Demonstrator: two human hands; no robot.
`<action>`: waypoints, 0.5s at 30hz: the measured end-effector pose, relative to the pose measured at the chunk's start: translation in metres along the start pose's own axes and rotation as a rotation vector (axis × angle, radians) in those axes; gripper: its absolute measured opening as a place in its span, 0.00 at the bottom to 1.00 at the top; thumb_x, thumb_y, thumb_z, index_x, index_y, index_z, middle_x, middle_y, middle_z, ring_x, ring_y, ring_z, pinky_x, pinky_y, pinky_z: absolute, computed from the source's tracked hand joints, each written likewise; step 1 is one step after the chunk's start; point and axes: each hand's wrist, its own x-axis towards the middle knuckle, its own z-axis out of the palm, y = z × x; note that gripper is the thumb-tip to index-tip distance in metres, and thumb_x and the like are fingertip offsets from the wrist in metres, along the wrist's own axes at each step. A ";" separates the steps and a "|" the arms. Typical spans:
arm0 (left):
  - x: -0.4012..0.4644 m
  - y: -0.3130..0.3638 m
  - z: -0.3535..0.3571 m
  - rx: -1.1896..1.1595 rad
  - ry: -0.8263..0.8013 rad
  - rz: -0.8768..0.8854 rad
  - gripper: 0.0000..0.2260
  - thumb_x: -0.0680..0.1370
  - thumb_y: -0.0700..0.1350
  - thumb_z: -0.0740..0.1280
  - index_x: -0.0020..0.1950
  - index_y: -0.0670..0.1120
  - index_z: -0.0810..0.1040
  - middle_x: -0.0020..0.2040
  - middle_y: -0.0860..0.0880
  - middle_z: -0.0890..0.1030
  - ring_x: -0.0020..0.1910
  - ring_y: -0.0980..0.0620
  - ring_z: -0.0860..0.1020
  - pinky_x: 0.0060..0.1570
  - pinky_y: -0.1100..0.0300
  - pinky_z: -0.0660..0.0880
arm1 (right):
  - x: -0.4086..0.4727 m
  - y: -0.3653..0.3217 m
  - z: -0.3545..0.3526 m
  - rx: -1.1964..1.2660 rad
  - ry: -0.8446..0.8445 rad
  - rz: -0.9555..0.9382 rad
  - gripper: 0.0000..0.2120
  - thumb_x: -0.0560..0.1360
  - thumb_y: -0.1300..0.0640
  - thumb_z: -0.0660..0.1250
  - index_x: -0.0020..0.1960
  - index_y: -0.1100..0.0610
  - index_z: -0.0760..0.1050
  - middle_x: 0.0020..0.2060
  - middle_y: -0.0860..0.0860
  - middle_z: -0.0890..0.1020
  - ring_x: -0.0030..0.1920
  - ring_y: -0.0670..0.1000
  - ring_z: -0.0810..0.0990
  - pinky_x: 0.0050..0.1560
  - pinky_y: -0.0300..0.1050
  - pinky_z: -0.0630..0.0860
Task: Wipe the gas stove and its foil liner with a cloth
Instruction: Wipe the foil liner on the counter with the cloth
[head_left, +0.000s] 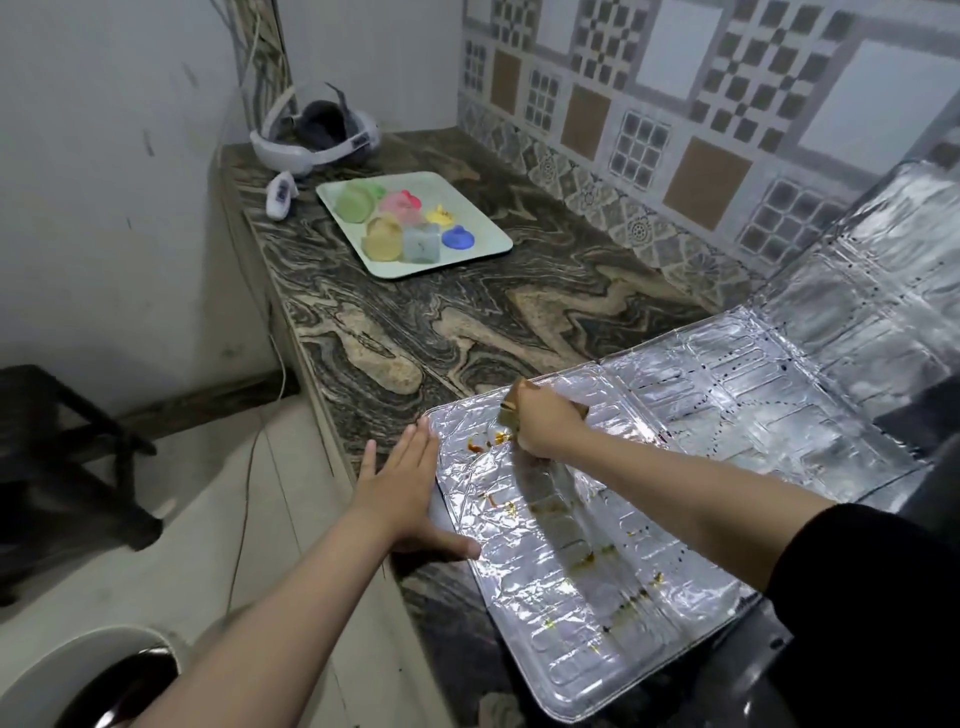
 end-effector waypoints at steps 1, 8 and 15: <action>0.000 0.001 -0.001 0.001 -0.005 -0.002 0.71 0.46 0.81 0.55 0.78 0.45 0.34 0.77 0.51 0.30 0.76 0.52 0.33 0.70 0.43 0.32 | -0.002 -0.004 0.002 -0.012 -0.019 -0.054 0.20 0.74 0.64 0.62 0.65 0.63 0.67 0.58 0.60 0.76 0.59 0.61 0.75 0.53 0.51 0.74; 0.001 0.003 -0.003 0.043 -0.027 -0.014 0.67 0.57 0.78 0.66 0.78 0.43 0.34 0.77 0.48 0.31 0.76 0.50 0.33 0.71 0.42 0.33 | -0.023 0.000 0.012 -0.285 -0.242 -0.413 0.36 0.76 0.62 0.61 0.78 0.51 0.48 0.78 0.57 0.47 0.76 0.63 0.49 0.72 0.58 0.59; 0.002 0.006 -0.007 0.071 -0.035 -0.042 0.68 0.56 0.78 0.67 0.78 0.42 0.35 0.77 0.46 0.33 0.77 0.49 0.35 0.72 0.42 0.35 | -0.058 0.016 0.009 -0.335 -0.386 -0.604 0.35 0.75 0.64 0.63 0.76 0.45 0.55 0.78 0.52 0.50 0.77 0.59 0.53 0.73 0.52 0.59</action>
